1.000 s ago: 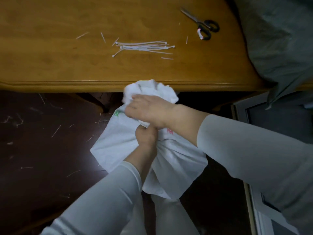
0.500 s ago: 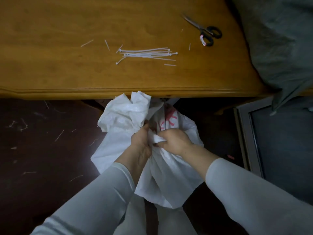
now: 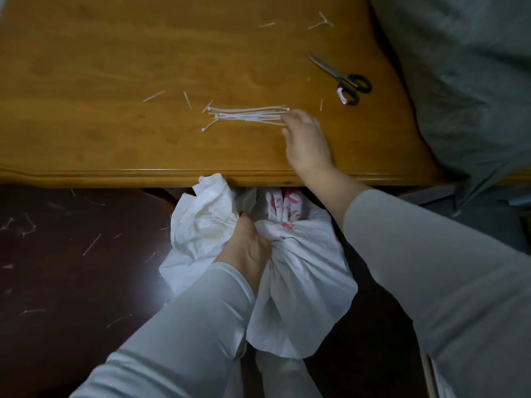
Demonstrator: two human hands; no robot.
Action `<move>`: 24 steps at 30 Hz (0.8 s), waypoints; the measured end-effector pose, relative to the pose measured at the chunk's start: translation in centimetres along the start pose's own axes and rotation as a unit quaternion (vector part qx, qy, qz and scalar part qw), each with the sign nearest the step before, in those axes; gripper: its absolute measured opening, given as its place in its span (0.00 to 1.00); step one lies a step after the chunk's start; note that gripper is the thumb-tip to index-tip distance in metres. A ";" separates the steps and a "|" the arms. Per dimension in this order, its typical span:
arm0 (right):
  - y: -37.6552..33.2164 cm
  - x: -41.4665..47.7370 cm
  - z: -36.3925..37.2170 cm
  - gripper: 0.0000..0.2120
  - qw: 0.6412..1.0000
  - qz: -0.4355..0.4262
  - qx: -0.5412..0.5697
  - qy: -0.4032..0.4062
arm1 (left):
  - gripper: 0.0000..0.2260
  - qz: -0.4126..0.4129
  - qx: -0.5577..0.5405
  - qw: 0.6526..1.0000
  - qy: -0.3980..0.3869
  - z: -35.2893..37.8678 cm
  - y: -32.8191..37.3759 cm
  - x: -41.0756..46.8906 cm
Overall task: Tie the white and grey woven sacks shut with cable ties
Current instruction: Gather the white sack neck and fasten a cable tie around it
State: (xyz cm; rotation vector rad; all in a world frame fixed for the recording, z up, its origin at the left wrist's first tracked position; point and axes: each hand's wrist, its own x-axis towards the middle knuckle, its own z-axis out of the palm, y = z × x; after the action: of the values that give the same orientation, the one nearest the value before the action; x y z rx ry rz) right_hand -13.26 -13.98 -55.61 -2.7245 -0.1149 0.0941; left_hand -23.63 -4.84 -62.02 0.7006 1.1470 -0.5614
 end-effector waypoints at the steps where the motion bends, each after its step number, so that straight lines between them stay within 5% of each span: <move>1: 0.4 0.8 0.2 0.19 1.000 -0.006 -0.022 -0.020 | 0.27 -0.011 -0.007 1.000 -0.027 0.0 0.0 0.8; 9: 0.5 3.5 0.3 0.11 0.983 -0.052 -0.175 -0.035 | 0.29 -0.033 0.002 0.999 -0.015 0.7 0.4 -0.7; 15: 0.0 4.0 -0.5 0.14 0.965 -0.127 -0.227 -0.039 | 0.24 -0.016 0.026 0.999 -0.014 0.9 0.4 -1.8; 24: 1.4 1.8 -3.0 0.11 0.993 -0.067 -0.098 -0.026 | 0.26 -0.015 0.009 1.000 -0.021 0.4 -0.2 -2.3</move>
State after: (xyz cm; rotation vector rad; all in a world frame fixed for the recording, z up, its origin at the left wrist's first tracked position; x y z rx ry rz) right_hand -11.11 -16.28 -53.51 -2.9017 -0.3395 0.1195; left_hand -24.29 -5.15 -59.77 0.6858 1.1162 -0.6106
